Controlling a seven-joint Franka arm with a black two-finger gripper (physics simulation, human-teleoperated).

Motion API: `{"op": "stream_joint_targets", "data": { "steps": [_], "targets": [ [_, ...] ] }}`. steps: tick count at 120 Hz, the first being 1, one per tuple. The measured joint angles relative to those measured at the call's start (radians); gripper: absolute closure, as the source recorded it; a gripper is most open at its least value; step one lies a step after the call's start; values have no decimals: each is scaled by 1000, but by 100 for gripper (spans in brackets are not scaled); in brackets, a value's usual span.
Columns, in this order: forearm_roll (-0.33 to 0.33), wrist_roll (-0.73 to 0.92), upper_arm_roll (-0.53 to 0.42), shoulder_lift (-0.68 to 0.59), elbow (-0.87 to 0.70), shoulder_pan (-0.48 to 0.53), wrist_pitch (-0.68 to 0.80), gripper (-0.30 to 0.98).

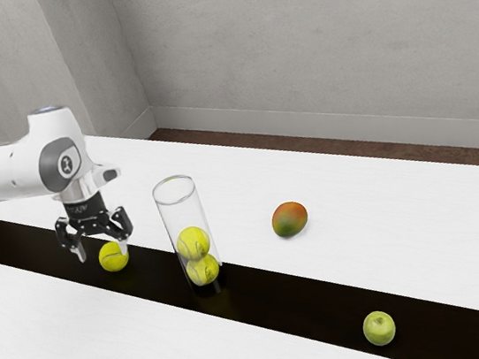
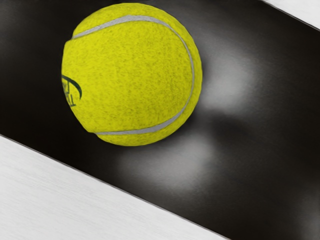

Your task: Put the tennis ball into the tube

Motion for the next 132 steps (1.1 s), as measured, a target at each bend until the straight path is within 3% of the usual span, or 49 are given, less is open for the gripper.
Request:
{"op": "stream_joint_targets", "data": {
  "steps": [42, 132],
  "targets": [
    [-54, 147, 0, 128, 84, 24, 74, 0],
    [-162, 394, 1, 233, 156, 64, 90, 0]
  ]
}}
